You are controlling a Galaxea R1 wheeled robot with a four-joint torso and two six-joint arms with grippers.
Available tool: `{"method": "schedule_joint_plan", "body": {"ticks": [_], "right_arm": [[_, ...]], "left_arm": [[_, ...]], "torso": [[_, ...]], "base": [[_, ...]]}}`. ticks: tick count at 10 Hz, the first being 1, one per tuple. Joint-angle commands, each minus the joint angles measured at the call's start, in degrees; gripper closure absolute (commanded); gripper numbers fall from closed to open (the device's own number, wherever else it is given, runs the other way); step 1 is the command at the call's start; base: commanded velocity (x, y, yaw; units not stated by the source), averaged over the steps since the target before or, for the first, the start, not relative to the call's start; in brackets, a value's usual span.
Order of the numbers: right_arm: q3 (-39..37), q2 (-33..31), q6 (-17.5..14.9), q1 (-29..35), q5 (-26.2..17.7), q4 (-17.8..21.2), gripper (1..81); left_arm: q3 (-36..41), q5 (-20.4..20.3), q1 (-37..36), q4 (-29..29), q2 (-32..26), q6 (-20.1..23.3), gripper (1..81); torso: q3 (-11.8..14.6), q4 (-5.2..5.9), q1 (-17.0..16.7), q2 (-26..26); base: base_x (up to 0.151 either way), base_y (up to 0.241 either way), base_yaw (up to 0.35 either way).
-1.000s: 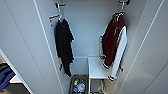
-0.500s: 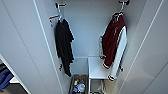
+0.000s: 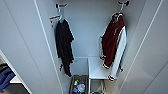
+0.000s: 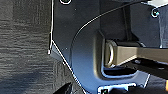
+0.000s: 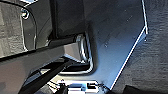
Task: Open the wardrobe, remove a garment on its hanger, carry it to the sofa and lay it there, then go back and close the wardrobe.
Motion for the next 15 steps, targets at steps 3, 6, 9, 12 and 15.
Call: {"method": "schedule_joint_plan", "body": {"ticks": [3,6,9,12,15], "right_arm": [[-0.63,1.03,0.28,0.82,-3.91,-0.36,1.0],[-6.26,1.21,0.02,0.54,-3.31,-0.1,1.0],[-6.96,2.53,-17.29,1.96,-3.93,12.38,1.0],[-7.67,2.88,-31.97,1.96,-3.75,26.71,1.0],[-8.72,5.25,-31.88,1.69,-3.57,26.97,1.0]], "left_arm": [[0.25,2.48,-2.28,-14.76,-0.11,14.37,1.0],[-1.24,2.3,-2.63,-14.58,0.95,13.93,1.0],[-1.42,2.65,-3.69,-13.44,1.3,14.72,1.0],[-1.16,2.3,-4.21,-13.53,0.25,14.81,1.0],[-1.07,2.3,-4.21,-12.65,0.77,14.81,1.0]], "torso": [[0.0,0.0,-0.02,0.0],[0.02,0.0,-0.02,-0.02],[0.02,0.0,-0.02,-0.02],[0.02,0.0,-0.02,-0.02],[4.2,0.0,-0.02,-0.02]], "base": [[0.0,0.0,0.0],[0.0,0.0,0.0],[0.0,0.0,0.0],[0.0,0.0,0.0],[0.0,0.0,0.0]]}}
